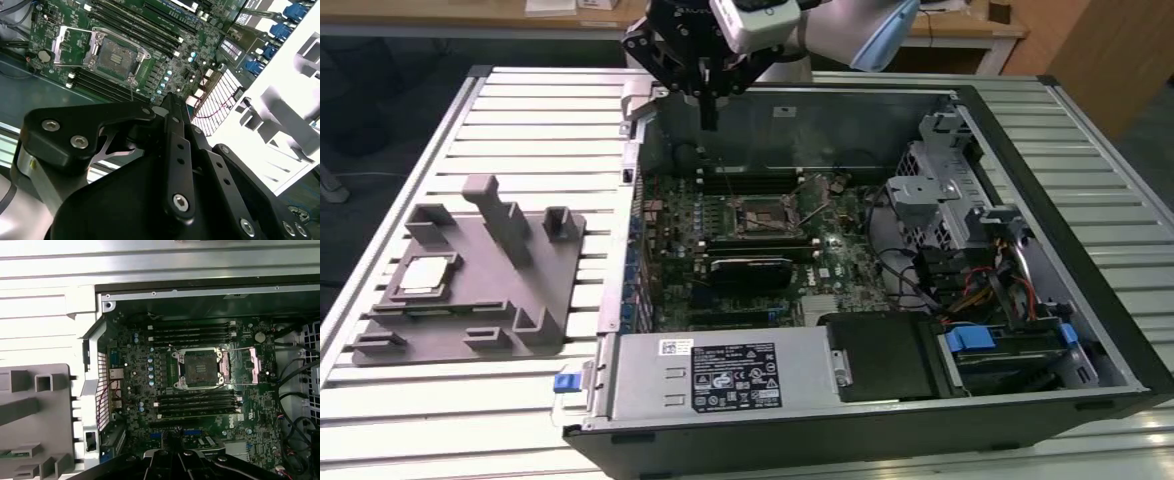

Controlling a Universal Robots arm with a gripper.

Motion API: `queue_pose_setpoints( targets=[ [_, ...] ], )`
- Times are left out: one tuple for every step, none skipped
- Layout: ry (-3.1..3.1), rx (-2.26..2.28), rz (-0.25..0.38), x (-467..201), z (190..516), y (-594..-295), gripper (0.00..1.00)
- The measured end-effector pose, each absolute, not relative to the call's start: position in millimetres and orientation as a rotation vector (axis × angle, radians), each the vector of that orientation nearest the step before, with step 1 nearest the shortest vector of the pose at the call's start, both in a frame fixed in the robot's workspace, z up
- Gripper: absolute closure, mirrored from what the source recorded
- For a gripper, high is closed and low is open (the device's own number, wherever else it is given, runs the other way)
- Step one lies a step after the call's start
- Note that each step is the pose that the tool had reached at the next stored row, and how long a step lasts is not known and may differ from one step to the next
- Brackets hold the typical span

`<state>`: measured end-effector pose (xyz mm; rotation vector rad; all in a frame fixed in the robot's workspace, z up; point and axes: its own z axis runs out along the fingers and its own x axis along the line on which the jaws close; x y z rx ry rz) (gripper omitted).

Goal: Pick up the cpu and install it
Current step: 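Reach for the cpu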

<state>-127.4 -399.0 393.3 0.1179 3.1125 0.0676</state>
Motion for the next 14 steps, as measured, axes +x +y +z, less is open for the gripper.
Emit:
queue_pose_setpoints(
  targets=[
    [3.112, 0.118, 0.068, -128.3, 393.3, -398.9, 0.89],
    [3.113, 0.118, 0.068, -129.2, 393.3, -398.9, 0.89],
    [3.113, 0.118, 0.068, -130.0, 393.3, -398.9, 0.89],
    [3.113, 0.118, 0.068, -131.0, 393.3, -398.9, 0.89],
    [3.112, 0.118, 0.068, -131.9, 393.3, -398.9, 0.89],
    [3.112, 0.118, 0.068, -132.8, 393.3, -398.9, 0.89],
    [3.112, 0.118, 0.068, -133.7, 393.3, -398.9, 0.89],
    [3.112, 0.118, 0.068, -134.7, 393.3, -398.9, 0.89],
    [3.113, 0.118, 0.068, -135.7, 393.3, -398.9, 0.89],
    [3.112, 0.118, 0.068, -136.7, 393.3, -398.9, 0.89],
    [3.112, 0.118, 0.068, -137.8, 393.3, -398.9, 0.89],
    [3.113, 0.118, 0.068, -138.8, 393.3, -398.9, 0.89],
    [3.113, 0.118, 0.068, -140.0, 393.3, -398.9, 0.89],
    [3.112, 0.118, 0.068, -141.1, 393.3, -398.9, 0.89]
  ],
)
